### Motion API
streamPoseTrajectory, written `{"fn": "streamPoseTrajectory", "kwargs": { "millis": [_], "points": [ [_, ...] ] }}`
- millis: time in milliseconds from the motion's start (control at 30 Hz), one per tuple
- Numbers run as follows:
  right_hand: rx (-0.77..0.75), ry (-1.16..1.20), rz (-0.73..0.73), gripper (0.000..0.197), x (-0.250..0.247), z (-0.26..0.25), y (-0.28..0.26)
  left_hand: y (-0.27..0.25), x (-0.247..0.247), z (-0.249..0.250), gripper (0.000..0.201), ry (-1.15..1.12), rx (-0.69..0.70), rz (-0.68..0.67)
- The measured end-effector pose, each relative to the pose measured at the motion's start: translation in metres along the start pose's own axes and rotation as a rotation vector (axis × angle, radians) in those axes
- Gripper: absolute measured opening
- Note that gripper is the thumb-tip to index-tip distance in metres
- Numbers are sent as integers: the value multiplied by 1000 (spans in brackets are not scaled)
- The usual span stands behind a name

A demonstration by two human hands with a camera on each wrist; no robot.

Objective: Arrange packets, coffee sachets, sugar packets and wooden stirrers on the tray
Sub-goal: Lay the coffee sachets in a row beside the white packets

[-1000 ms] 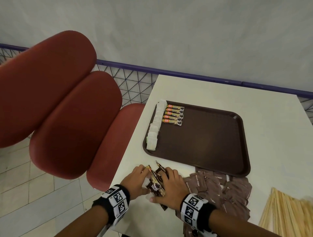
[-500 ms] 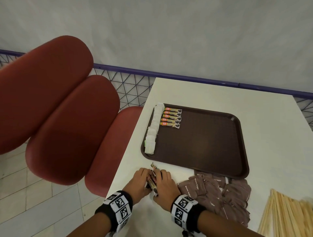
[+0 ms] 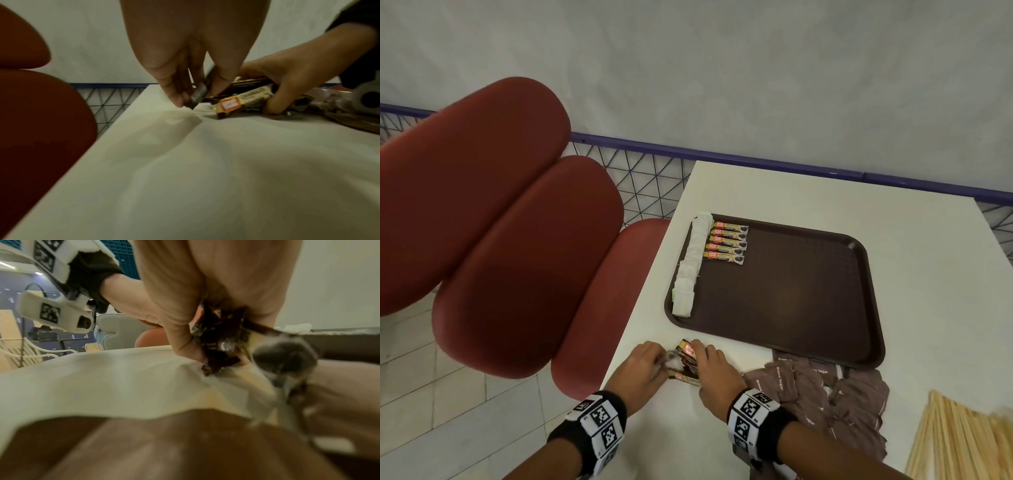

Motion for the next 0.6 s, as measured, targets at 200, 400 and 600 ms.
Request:
{"fn": "streamPoseTrajectory", "kwargs": {
  "millis": [200, 400, 600],
  "points": [
    [56, 592, 177, 57, -18, 8, 5, 9, -12, -5, 5, -325, -245, 66],
    [248, 1274, 447, 50, -48, 14, 14, 17, 1, 19, 23, -703, -338, -122],
    [294, 1684, 629, 42, -53, 11, 22, 26, 8, 52, 41, -893, -404, -272]
  ]
}}
Point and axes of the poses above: each hand's wrist, its own y-axis towards the middle knuckle, its own x-axis out of the palm, z = x × y, the point moved 2 cm from there along y, towards the middle knuckle, and after that the axes turned 11 degrees about -x, right-handed, at the moved point
